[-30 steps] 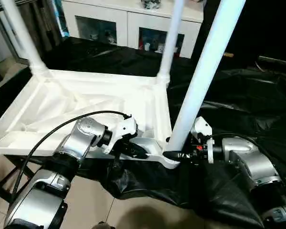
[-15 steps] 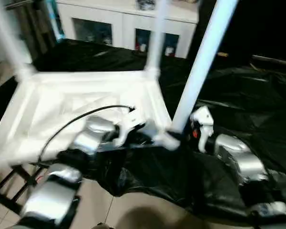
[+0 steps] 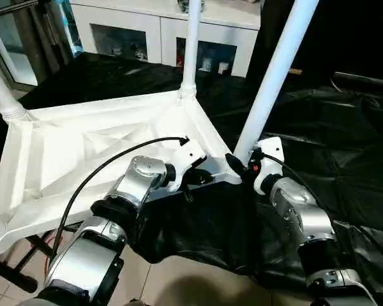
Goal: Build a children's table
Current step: Rotate leg to tighten
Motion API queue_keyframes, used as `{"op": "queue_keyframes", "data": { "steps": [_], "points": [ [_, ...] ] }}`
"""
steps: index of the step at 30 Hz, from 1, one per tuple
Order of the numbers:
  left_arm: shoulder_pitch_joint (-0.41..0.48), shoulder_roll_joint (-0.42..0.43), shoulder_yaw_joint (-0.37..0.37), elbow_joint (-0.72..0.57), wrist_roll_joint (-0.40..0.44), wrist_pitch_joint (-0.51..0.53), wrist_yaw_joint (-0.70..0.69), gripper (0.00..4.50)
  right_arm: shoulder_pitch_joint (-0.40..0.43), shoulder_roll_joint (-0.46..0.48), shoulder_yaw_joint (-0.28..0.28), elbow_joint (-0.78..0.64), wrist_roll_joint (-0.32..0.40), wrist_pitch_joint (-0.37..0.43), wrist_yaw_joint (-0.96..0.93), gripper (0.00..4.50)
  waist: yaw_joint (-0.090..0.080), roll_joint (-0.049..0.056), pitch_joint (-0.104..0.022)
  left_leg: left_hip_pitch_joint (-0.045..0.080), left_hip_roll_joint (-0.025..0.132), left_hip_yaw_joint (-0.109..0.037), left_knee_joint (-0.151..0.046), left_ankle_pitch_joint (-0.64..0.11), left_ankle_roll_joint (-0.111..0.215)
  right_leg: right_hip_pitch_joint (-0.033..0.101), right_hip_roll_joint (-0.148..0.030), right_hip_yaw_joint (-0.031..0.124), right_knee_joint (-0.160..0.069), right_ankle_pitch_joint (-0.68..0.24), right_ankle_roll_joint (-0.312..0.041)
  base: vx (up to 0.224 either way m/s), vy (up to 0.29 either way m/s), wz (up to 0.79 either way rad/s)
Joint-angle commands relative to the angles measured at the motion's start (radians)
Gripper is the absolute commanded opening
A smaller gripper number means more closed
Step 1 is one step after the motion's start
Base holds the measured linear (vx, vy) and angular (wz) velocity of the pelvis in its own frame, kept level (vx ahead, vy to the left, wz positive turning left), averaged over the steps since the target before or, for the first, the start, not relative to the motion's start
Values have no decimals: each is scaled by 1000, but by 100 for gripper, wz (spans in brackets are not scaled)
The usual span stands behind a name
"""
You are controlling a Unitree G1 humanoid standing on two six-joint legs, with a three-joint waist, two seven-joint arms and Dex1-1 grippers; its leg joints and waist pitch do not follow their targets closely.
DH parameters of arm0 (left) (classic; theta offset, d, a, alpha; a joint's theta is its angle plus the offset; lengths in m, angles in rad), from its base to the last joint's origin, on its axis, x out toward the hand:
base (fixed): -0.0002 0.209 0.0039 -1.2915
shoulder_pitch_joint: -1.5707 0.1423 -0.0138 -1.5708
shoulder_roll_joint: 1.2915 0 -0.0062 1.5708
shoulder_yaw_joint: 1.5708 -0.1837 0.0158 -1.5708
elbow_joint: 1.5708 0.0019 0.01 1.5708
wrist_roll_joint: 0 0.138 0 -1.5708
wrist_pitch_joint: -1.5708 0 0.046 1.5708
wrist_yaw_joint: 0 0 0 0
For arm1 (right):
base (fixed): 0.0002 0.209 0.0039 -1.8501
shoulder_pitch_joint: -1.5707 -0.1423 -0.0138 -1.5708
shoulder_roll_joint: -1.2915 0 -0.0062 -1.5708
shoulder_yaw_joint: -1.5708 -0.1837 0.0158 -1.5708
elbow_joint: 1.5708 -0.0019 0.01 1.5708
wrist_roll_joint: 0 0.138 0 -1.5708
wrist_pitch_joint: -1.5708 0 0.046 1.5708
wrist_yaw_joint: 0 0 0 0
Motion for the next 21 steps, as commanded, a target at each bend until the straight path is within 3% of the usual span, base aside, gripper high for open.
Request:
{"op": "queue_keyframes", "data": {
  "steps": [1, 4, 8, 9, 10, 15, 18, 21],
  "points": [
    [-11, -50, -11, -63, -36, -71, -26, 0, 19, 44, 79, 37, 28, 45, 78, 275, -1, 6, -54, 23, 37, -21, -74, -308, -2, 27, -45, 41, -87, -212, -196, 0, 0, 0],
    [-7, -46, -15, -69, -34, -76, -40, 0, 27, 3, 84, 11, 5, 27, 100, 288, -1, 5, -55, 22, 38, -20, -73, -293, 3, 29, -43, 40, -85, -190, -200, 0, 0, 0],
    [2, -36, -26, -76, -28, -99, -64, 0, 99, -164, 35, -133, 59, 38, 271, 288, 18, -1, -59, 26, 40, -13, -61, -224, 48, 33, -43, 43, -78, -94, -211, 0, 0, 0],
    [3, -36, -27, -76, -28, -100, -66, 0, 101, -171, 32, -138, 61, 38, 278, 288, 21, -4, -58, 18, 37, -13, -60, -199, 66, 39, -43, 41, -73, -63, -219, 0, 0, 0],
    [6, -35, -29, -77, -26, -109, -69, 0, 126, -229, 0, -168, 85, 41, 322, 288, 28, -4, -59, 18, 37, -13, -57, -186, 79, 39, -43, 41, -72, -51, -219, 0, 0, 0],
    [13, -30, -35, -75, -12, -153, -52, 0, 192, -361, -73, -226, 142, 54, 432, 288, 39, -15, -57, 19, 37, -11, -53, -192, 98, 38, -46, 39, -78, -108, -214, 0, 0, 0],
    [22, -26, -26, -84, -18, -150, -47, 0, 226, -408, -92, -270, 171, 82, 473, 288, 39, -14, -54, 15, 37, -13, -55, -204, 94, 37, -47, 36, -84, -169, -199, 0, 0, 0],
    [30, -20, -20, -106, -32, -128, -64, 44, 253, -431, -92, -320, 202, 117, 505, 300, 39, -14, -55, 15, 38, -14, -55, -204, 96, 38, -46, 36, -85, -173, -193, 0, 0, 0]
  ]
}}
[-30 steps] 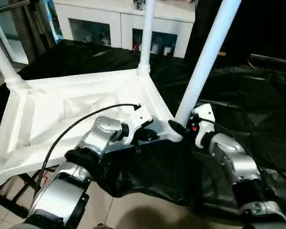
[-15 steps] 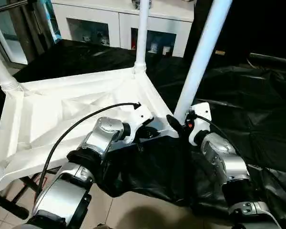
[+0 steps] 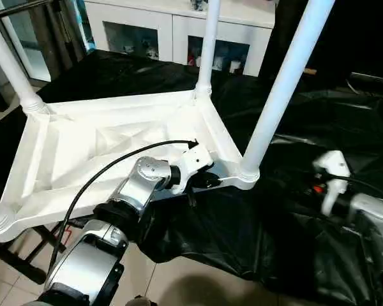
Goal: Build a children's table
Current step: Rotate leg to tighten
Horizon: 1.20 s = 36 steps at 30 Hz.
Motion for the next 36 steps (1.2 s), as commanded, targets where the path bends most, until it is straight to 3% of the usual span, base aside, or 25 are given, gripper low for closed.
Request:
{"op": "queue_keyframes", "data": {
  "steps": [1, 4, 5, 9, 10, 11, 16, 17, 18, 19, 21, 22, 24, 25, 30, 33, 35, 36],
  "points": [
    [6, -14, 23, -73, -59, -14, -33, 44, 19, -20, -3, -63, 43, 40, 39, 300, 3, -12, -58, 19, 39, -18, -56, -197, 97, 40, -47, 37, -81, -151, -214, 0, 0, 0],
    [32, 2, 51, -147, -84, 51, -16, 75, 60, -22, 42, -135, 61, 79, 80, 300, 1, -20, -59, 17, 44, -19, -57, -198, 100, 41, -43, 35, -73, -105, -235, 0, 0, 0],
    [39, 9, 58, -168, -85, 70, -8, 83, 64, -18, 53, -142, 63, 83, 82, 300, 0, -17, -59, 17, 44, -19, -57, -198, 101, 40, -44, 35, -73, -105, -237, 0, 0, 0],
    [76, 46, 87, -257, -95, 144, 14, 113, 57, 9, 81, -140, 61, 87, 74, 300, -6, -22, -54, 16, 41, -18, -60, -220, 83, 36, -45, 34, -80, -181, -224, 0, 0, 0],
    [110, 81, 101, -331, -103, 206, 7, 119, 55, 22, 101, -154, 63, 97, 77, 300, -8, -26, -55, 18, 41, -18, -60, -226, 73, 35, -44, 35, -81, -202, -213, 0, 0, 0],
    [110, 81, 101, -331, -103, 206, 7, 119, 55, 22, 101, -154, 63, 97, 77, 300, -7, -22, -55, 17, 43, -20, -62, -221, 70, 36, -46, 36, -78, -197, -213, 0, 0, 0],
    [261, 211, 122, -620, -126, 402, -49, 157, 7, 104, 155, -130, 48, 101, 40, 300, -18, -13, -54, 20, 47, -20, -69, -212, 46, 28, -39, 38, -70, -168, -222, 0, 0, 0],
    [280, 226, 121, -655, -134, 426, -57, 164, 0, 116, 162, -124, 48, 104, 30, 300, -20, -9, -54, 25, 47, -19, -68, -218, 36, 25, -37, 38, -70, -166, -226, 0, 0, 0],
    [313, 257, 117, -709, -144, 454, -80, 164, -10, 137, 174, -113, 50, 105, 23, 300, -16, -16, -54, 25, 47, -19, -68, -215, 30, 26, -38, 39, -67, -161, -229, 0, 0, 0],
    [375, 312, 114, -799, -168, 503, -123, 200, -33, 182, 202, -74, 34, 92, 3, 300, -16, -11, -52, 24, 47, -18, -71, -215, 27, 24, -38, 40, -68, -160, -229, 0, 0, 0],
    [395, 329, 114, -831, -179, 524, -132, 201, -42, 198, 212, -58, 25, 84, -6, 300, -18, -8, -50, 25, 45, -16, -74, -228, 14, 21, -32, 40, -69, -166, -226, 0, 0, 0],
    [418, 346, 121, -859, -191, 547, -138, 203, -57, 222, 221, -30, 17, 75, -17, 300, -11, -7, -49, 34, 45, -13, -72, -251, -8, 16, -30, 43, -71, -168, -221, 0, 0, 0],
    [480, 397, 138, -942, -212, 616, -138, 242, -100, 295, 241, 49, -9, 41, -71, 300, -7, -6, -49, 28, 44, -17, -77, -263, -27, 20, -33, 43, -66, -171, -218, 0, 0, 0],
    [505, 417, 148, -970, -211, 642, -130, 242, -127, 336, 243, 100, -32, 23, -127, 300, -14, -5, -47, 25, 42, -18, -82, -277, -39, 18, -32, 43, -66, -188, -215, 0, 0, 0],
    [575, 470, 173, -1031, -165, 702, -75, 285, -215, 465, 222, 257, -75, -83, -313, 300, -21, 2, -46, 35, 40, -21, -83, -321, -72, 12, -33, 48, -71, -233, -200, 0, 0, 0],
    [603, 495, 181, -1061, -159, 721, -65, 303, -253, 525, 183, 316, -56, -128, -390, 300, -23, 9, -46, 37, 40, -22, -85, -331, -79, 10, -28, 49, -70, -217, -190, 0, 0, 0],
    [623, 509, 191, -1092, -168, 743, -51, 324, -284, 568, 134, 371, -36, -169, -459, 300, -23, 12, -48, 39, 40, -22, -86, -330, -86, 9, -26, 49, -66, -190, -192, 0, 0, 0],
    [646, 520, 208, -1123, -169, 764, -22, 333, -324, 612, 64, 443, -1, -222, -551, 300, -20, 17, -51, 41, 41, -21, -84, -324, -92, 10, -26, 48, -61, -161, -195, 0, 0, 0]
  ]
}}
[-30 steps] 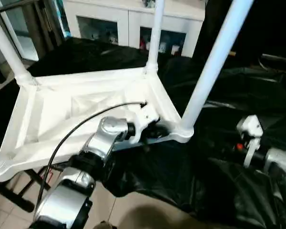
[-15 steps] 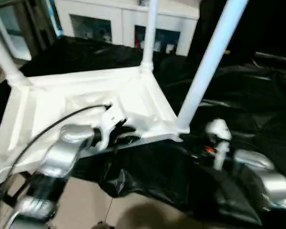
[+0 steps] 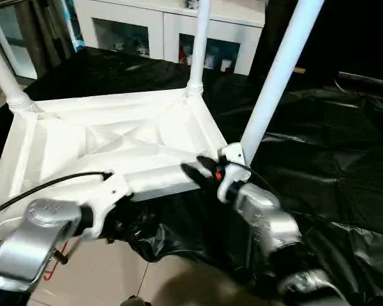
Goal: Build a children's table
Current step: Rotate leg to tighten
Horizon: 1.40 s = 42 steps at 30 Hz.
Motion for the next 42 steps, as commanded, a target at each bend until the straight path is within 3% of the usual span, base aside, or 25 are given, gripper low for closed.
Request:
{"op": "queue_keyframes", "data": {
  "steps": [1, 2, 6, 7, 9, 11, 17, 19, 20, 26, 28, 31, 32, 33, 34, 35, 36, 38, 39, 40, 41, 42],
  "points": [
    [16, 12, 22, -55, -1, 28, 39, 338, -44, 25, -99, 78, 56, -68, -115, 300, -5, 35, -59, 34, 28, -21, -81, -329, -83, 19, -39, 42, -63, -150, -189, 0, 0, 0],
    [21, 13, 27, -60, 3, 23, 48, 343, -55, 31, -124, 100, 72, -82, -141, 300, -4, 38, -59, 39, 28, -18, -79, -332, -83, 14, -36, 42, -63, -133, -188, 0, 0, 0],
    [36, 11, 48, -78, 11, 31, 92, 379, -113, 31, -205, 203, 112, -145, -227, 300, -1, 43, -61, 37, 24, -17, -77, -321, -85, 18, -34, 41, -59, -98, -180, 0, 0, 0],
    [44, 9, 56, -82, 17, 34, 112, 385, -143, 21, -242, 252, 124, -174, -269, 300, -1, 41, -63, 37, 24, -17, -75, -322, -87, 19, -35, 40, -57, -95, -183, 0, 0, 0],
    [49, 9, 58, -86, 17, 36, 117, 395, -158, 14, -262, 276, 129, -189, -292, 300, 0, 42, -61, 38, 23, -16, -74, -342, -86, 19, -35, 40, -60, -115, -181, 0, 0, 0],
    [65, 12, 59, -95, 18, 44, 137, 413, -191, -5, -301, 328, 135, -219, -333, 300, 3, 35, -61, 38, 23, -14, -72, -339, -81, 17, -35, 40, -62, -133, -174, 0, 0, 0],
    [83, 13, 55, -84, 38, 29, 184, 447, -247, -79, -351, 418, 147, -273, -385, 300, 12, 28, -60, 37, 22, -14, -70, -346, -73, 15, -35, 40, -63, -176, -159, 0, 0, 0],
    [88, 11, 53, -88, 43, 21, 211, 447, -286, -139, -377, 473, 148, -300, -394, 300, 15, 18, -60, 39, 23, -12, -68, -360, -68, 11, -36, 40, -68, -213, -153, 0, 0, 0],
    [88, 11, 53, -88, 43, 21, 211, 447, -286, -139, -377, 473, 148, -300, -394, 300, 16, 21, -61, 40, 23, -13, -67, -357, -68, 11, -37, 40, -67, -216, -155, 0, 0, 0],
    [80, -5, 66, -71, 58, -14, 269, 447, -327, -253, -415, 542, 144, -327, -399, 300, 36, 14, -64, 32, 21, -9, -60, -290, -49, 16, -36, 38, -62, -169, -146, 0, 0, 0],
    [75, -6, 69, -64, 58, -25, 283, 447, -335, -290, -419, 563, 141, -338, -395, 300, 32, 12, -65, 23, 19, -11, -58, -276, -46, 21, -35, 36, -58, -160, -148, 0, 0, 0],
    [63, -10, 74, -59, 50, -38, 293, 447, -338, -365, -436, 589, 142, -345, -393, 300, 38, 10, -68, 26, 18, -7, -51, -257, -35, 20, -34, 37, -56, -139, -156, 0, 0, 0],
    [59, -11, 74, -54, 47, -45, 295, 447, -337, -392, -445, 596, 141, -346, -394, 300, 40, 23, -68, 26, 18, -8, -50, -253, -37, 19, -34, 37, -54, -127, -159, 0, 0, 0],
    [57, -11, 74, -52, 46, -48, 296, 447, -336, -403, -449, 599, 141, -347, -393, 300, 40, 15, -71, 22, 18, -8, -47, -235, -35, 22, -29, 35, -50, -90, -162, 0, 0, 0],
    [51, -11, 72, -42, 43, -58, 299, 447, -334, -431, -459, 607, 140, -352, -389, 300, 41, 24, -73, 19, 15, -8, -42, -212, -31, 22, -27, 34, -45, -47, -165, 0, 0, 0],
    [51, -11, 72, -42, 43, -58, 299, 447, -334, -431, -459, 607, 140, -352, -389, 300, 40, 20, -73, 17, 15, -8, -41, -207, -28, 22, -26, 33, -44, -35, -167, 0, 0, 0],
    [44, -14, 69, -30, 44, -77, 305, 447, -331, -457, -466, 614, 138, -353, -387, 300, 41, 24, -72, 12, 13, -9, -40, -209, -27, 25, -27, 32, -42, -36, -169, 0, 0, 0],
    [31, -26, 69, -11, 39, -104, 312, 447, -326, -491, -472, 620, 138, -353, -379, 300, 39, 34, -70, 16, 12, -11, -39, -256, -35, 22, -26, 30, -47, -68, -171, 0, 0, 0],
    [25, -35, 71, 1, 32, -128, 319, 447, -324, -505, -471, 625, 137, -353, -369, 300, 36, 29, -69, 15, 12, -10, -40, -271, -36, 22, -25, 30, -51, -80, -171, 0, 0, 0],
    [20, -51, 77, 17, 28, -163, 337, 447, -321, -517, -459, 629, 129, -354, -331, 300, 35, 47, -69, 15, 10, -14, -39, -302, -41, 23, -28, 29, -52, -107, -174, 0, 0, 0],
    [21, -60, 82, 26, 28, -183, 350, 447, -317, -518, -447, 628, 120, -354, -302, 300, 31, 39, -68, 14, 10, -12, -40, -315, -38, 23, -26, 29, -58, -116, -174, 0, 0, 0],
    [22, -70, 87, 33, 27, -201, 360, 447, -313, -516, -439, 626, 115, -352, -283, 300, 29, 40, -68, 11, 10, -13, -40, -329, -34, 25, -28, 28, -61, -132, -179, 0, 0, 0]
  ]
}}
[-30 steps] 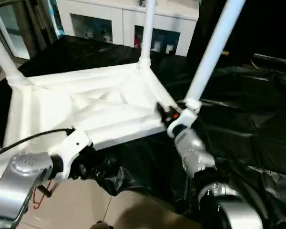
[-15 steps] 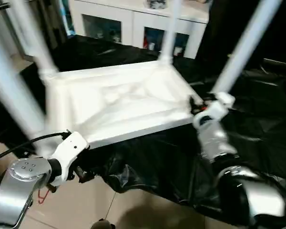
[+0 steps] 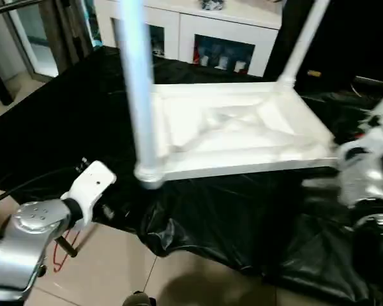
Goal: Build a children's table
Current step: Rotate leg to tighten, then rotate table base
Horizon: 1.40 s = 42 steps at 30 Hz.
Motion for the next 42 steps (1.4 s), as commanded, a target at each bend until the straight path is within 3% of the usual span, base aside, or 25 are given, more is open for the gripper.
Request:
{"op": "queue_keyframes", "data": {
  "steps": [1, 3, 5, 7, 9, 14, 15, 17, 21, 22, 25, 27, 28, 30, 32, 33, 34, 35, 36, 37, 38, 39, 40, 41, 42],
  "points": [
    [-3, -42, 36, 19, -21, -60, 49, 447, 21, 13, 26, 2, -23, -4, 80, 300, -7, 17, -66, 28, 9, -12, -64, -335, -27, 35, -31, 26, -77, -152, -190, 0, 0, 0],
    [1, -63, 49, 26, -26, -74, 67, 447, 28, 20, 33, -5, -28, -6, 106, 300, -13, 15, -67, 21, 9, -12, -64, -324, -16, 39, -33, 26, -79, -162, -196, 0, 0, 0],
    [12, -183, 119, 48, -67, -198, 165, 447, 95, 55, 118, -85, -87, -29, 218, 300, -20, 21, -67, 17, 11, -12, -62, -306, 3, 39, -34, 25, -87, -187, -201, 0, 0, 0],
    [17, -213, 134, 61, -71, -240, 203, 447, 130, 67, 143, -126, -98, -41, 242, 300, -19, 19, -70, 19, 13, -14, -62, -296, 13, 38, -34, 24, -85, -185, -202, 0, 0, 0],
    [21, -231, 145, 71, -69, -267, 230, 447, 168, 81, 152, -185, -89, -37, 249, 300, -18, 18, -68, 24, 16, -13, -64, -304, 19, 33, -32, 25, -89, -192, -196, 0, 0, 0],
    [55, -313, 198, 101, -132, -374, 261, 447, 369, 149, 181, -471, -47, -5, 245, 300, -12, 21, -70, 29, 22, -14, -68, -293, 20, 31, -31, 29, -86, -165, -178, 0, 0, 0],
    [55, -313, 198, 101, -132, -374, 261, 447, 369, 149, 181, -471, -47, -5, 245, 300, -11, 30, -70, 28, 21, -16, -70, -291, 19, 31, -30, 29, -85, -162, -177, 0, 0, 0],
    [95, -362, 206, 116, -165, -431, 244, 447, 514, 201, 195, -656, -61, 14, 202, 300, -13, 44, -64, 32, 23, -18, -78, -356, 0, 26, -29, 31, -96, -194, -163, 0, 0, 0],
    [140, -395, 177, 151, -135, -490, 300, 447, 643, 239, 208, -832, -79, 45, 140, 300, -18, 34, -63, 27, 19, -19, -81, -377, -2, 28, -30, 32, -104, -252, -123, 0, 0, 0],
    [148, -410, 183, 156, -137, -505, 310, 447, 661, 246, 211, -852, -88, 46, 126, 300, -21, 43, -62, 29, 20, -21, -83, -401, -7, 24, -32, 33, -109, -308, -101, 0, 0, 0],
    [161, -424, 180, 171, -131, -548, 311, 447, 687, 256, 215, -882, -103, 53, 107, 300, -34, 40, -56, 31, 17, -23, -85, -451, -19, 16, -34, 32, -126, -423, -65, 0, 0, 0],
    [173, -432, 166, 180, -123, -580, 303, 447, 706, 262, 212, -914, -104, 68, 94, 300, -39, 41, -57, 32, 18, -25, -88, -462, -23, 16, -33, 32, -129, -436, -61, 0, 0, 0],
    [183, -443, 154, 183, -119, -609, 298, 447, 722, 269, 205, -950, -94, 89, 79, 300, -43, 34, -56, 28, 19, -26, -91, -449, -16, 18, -33, 32, -131, -434, -51, 0, 0, 0],
    [189, -453, 141, 175, -118, -622, 302, 447, 729, 263, 197, -973, -93, 108, 63, 300, -44, 30, -56, 28, 18, -25, -90, -450, -12, 15, -34, 33, -130, -442, -50, 0, 0, 0],
    [190, -465, 138, 166, -130, -626, 310, 447, 719, 256, 190, -967, -99, 117, 47, 300, -45, 33, -56, 30, 20, -25, -90, -460, -16, 11, -33, 33, -132, -443, -48, 0, 0, 0],
    [189, -464, 136, 163, -129, -624, 311, 447, 716, 252, 191, -967, -102, 124, 43, 300, -48, 16, -55, 28, 20, -23, -90, -460, -14, 12, -32, 32, -133, -448, -45, 0, 0, 0],
    [184, -459, 133, 155, -132, -615, 305, 447, 710, 248, 194, -974, -105, 142, 34, 300, -43, 23, -56, 28, 19, -23, -88, -445, -13, 11, -34, 34, -130, -446, -41, 0, 0, 0],
    [179, -453, 130, 150, -141, -611, 291, 447, 708, 250, 196, -987, -105, 157, 30, 300, -46, 4, -56, 27, 18, -20, -86, -441, -7, 10, -32, 35, -132, -448, -37, 0, 0, 0],
    [170, -446, 133, 151, -150, -608, 281, 447, 704, 258, 195, -989, -104, 164, 21, 300, -43, 0, -57, 27, 18, -20, -86, -426, -3, 10, -34, 36, -130, -449, -32, 0, 0, 0],
    [164, -442, 134, 153, -156, -607, 275, 447, 702, 264, 194, -990, -103, 168, 14, 300, -41, 11, -58, 29, 19, -21, -87, -424, -7, 7, -35, 37, -128, -439, -35, 0, 0, 0],
    [148, -433, 142, 159, -178, -599, 254, 447, 697, 275, 198, -982, -102, 166, 11, 300, -43, 11, -58, 29, 20, -21, -88, -426, -11, 7, -34, 37, -128, -429, -36, 0, 0, 0],
    [144, -430, 143, 162, -179, -600, 252, 447, 696, 277, 201, -981, -103, 166, 12, 300, -45, -5, -58, 27, 19, -20, -88, -425, -11, 8, -33, 36, -127, -424, -35, 0, 0, 0],
    [108, -404, 156, 188, -192, -612, 230, 447, 698, 295, 228, -981, -117, 169, 18, 300, -38, 3, -59, 33, 19, -20, -88, -425, -15, 2, -33, 38, -125, -406, -40, 0, 0, 0],
    [94, -396, 162, 199, -198, -617, 224, 447, 699, 300, 241, -983, -127, 171, 20, 300, -41, -4, -59, 32, 20, -19, -89, -427, -17, 2, -31, 38, -124, -392, -43, 0, 0, 0],
    [59, -386, 175, 229, -211, -620, 217, 447, 700, 310, 265, -976, -139, 178, 23, 300, -44, -20, -60, 27, 21, -21, -92, -419, -22, 10, -31, 36, -119, -361, -48, 0, 0, 0]
  ]
}}
